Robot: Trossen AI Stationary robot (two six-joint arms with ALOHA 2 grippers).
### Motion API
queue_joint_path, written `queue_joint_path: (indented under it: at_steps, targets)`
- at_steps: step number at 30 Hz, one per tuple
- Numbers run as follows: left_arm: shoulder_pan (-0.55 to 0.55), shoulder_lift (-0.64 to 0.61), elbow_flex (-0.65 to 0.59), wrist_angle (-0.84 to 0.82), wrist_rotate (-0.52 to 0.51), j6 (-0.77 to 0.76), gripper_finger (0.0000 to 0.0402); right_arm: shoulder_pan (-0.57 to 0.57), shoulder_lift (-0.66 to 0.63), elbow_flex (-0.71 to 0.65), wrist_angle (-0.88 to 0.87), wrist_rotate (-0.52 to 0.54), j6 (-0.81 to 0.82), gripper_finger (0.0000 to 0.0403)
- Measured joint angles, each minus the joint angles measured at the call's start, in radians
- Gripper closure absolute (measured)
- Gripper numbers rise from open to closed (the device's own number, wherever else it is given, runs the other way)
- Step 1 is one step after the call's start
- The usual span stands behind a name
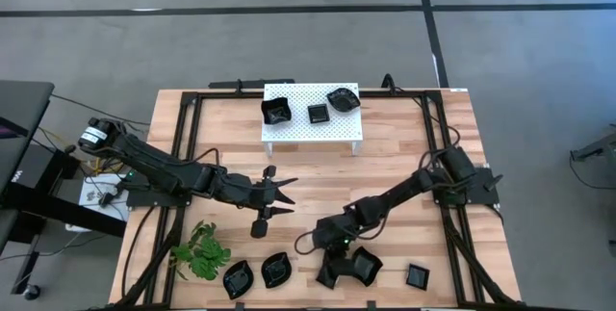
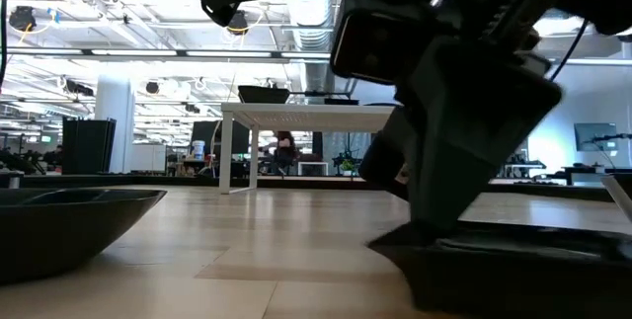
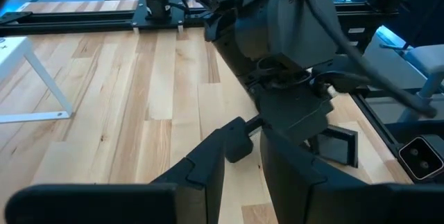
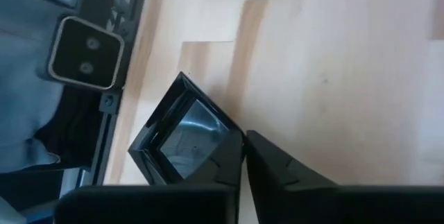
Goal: Pick & Place Mini shaped plates
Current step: Stack the square plate on top of the other square plates on the shelf
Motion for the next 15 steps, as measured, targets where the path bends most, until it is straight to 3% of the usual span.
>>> queue_joint_path:
  at_steps: [15]
  targets:
    - [0.0,0.0,0.0,0.0,0.0,0.001,0.0306,-0.099,-0.007,-0.001,-0.019,-0.131,-0.028,0.0399]
